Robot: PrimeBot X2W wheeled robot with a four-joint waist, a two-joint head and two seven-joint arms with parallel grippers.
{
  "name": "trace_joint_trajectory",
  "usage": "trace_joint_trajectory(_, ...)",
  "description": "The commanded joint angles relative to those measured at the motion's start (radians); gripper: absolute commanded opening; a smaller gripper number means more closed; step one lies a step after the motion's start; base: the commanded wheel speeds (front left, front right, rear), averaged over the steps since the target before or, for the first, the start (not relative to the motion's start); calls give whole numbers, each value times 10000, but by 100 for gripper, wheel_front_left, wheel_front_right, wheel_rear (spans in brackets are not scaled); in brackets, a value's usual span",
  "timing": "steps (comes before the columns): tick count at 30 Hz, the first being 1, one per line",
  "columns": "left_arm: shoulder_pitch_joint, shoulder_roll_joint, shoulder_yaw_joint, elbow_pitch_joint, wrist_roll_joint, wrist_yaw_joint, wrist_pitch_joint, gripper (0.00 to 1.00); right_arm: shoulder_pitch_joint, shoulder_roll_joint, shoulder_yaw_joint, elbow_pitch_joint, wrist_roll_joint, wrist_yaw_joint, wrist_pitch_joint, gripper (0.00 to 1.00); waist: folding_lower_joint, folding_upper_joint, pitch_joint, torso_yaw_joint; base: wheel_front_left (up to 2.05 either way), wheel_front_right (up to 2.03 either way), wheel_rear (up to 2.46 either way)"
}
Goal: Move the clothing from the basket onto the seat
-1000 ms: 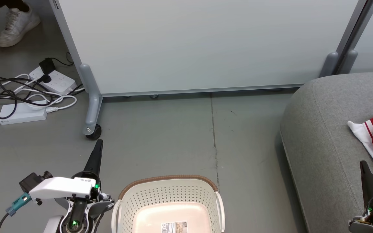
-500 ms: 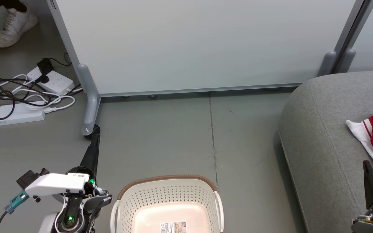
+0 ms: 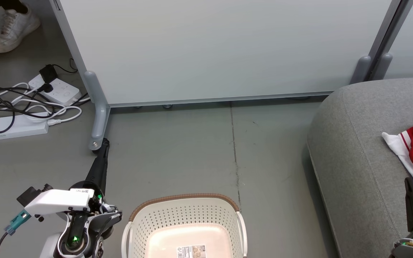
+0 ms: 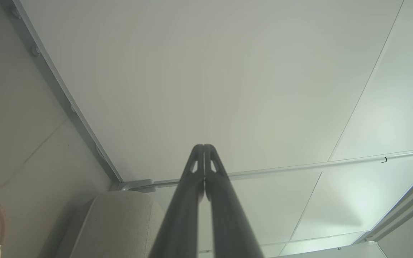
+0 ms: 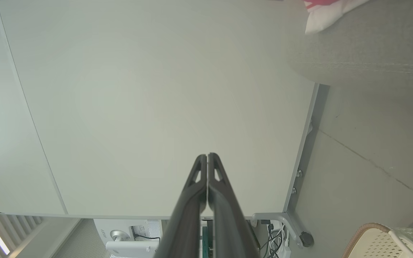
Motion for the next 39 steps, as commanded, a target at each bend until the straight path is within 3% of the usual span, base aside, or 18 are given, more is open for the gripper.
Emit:
trace_joint_trajectory(1, -170, 52, 47, 19, -39, -33, 28, 0, 54, -82, 15, -7, 32, 7, 17, 0, 0, 0, 0, 0, 0, 0, 0)
trace_joint_trajectory(39, -167, 31, 72, 9, -1, -34, 38, 0, 97, -234, 178, -36, 191, 7, -163, 0, 0, 0, 1, 0, 0, 0, 0)
